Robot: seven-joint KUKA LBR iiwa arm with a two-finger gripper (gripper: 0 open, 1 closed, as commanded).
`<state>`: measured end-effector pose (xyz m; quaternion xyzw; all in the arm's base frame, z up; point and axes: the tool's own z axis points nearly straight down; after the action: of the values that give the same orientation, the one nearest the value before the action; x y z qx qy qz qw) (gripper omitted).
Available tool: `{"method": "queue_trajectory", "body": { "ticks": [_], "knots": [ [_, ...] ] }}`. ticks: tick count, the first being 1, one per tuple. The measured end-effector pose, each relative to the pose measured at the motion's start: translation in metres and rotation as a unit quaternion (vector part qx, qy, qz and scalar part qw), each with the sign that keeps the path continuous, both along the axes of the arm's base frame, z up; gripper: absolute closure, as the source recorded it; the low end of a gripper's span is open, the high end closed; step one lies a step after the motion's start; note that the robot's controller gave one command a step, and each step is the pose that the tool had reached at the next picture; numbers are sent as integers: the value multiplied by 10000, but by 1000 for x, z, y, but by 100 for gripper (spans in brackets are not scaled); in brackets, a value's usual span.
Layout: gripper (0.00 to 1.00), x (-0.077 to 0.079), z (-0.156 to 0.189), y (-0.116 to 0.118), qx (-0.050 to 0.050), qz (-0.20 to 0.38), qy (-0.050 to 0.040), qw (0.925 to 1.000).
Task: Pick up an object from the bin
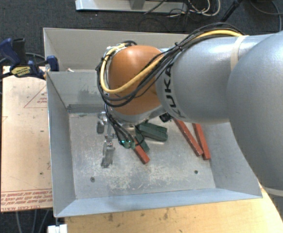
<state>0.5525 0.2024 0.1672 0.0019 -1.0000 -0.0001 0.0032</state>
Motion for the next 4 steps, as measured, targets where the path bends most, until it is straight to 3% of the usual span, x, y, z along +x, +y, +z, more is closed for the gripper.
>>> {"method": "queue_trajectory", "body": {
  "ticks": [1,2,3,4],
  "knots": [
    [0,31,-77,-58,-9,718,-12,9974],
    [0,37,-98,-120,-6,710,-29,9975],
    [0,76,-97,-99,13,363,-61,9993],
    [0,58,-97,-169,3,1836,-38,9830]
  ]
}}
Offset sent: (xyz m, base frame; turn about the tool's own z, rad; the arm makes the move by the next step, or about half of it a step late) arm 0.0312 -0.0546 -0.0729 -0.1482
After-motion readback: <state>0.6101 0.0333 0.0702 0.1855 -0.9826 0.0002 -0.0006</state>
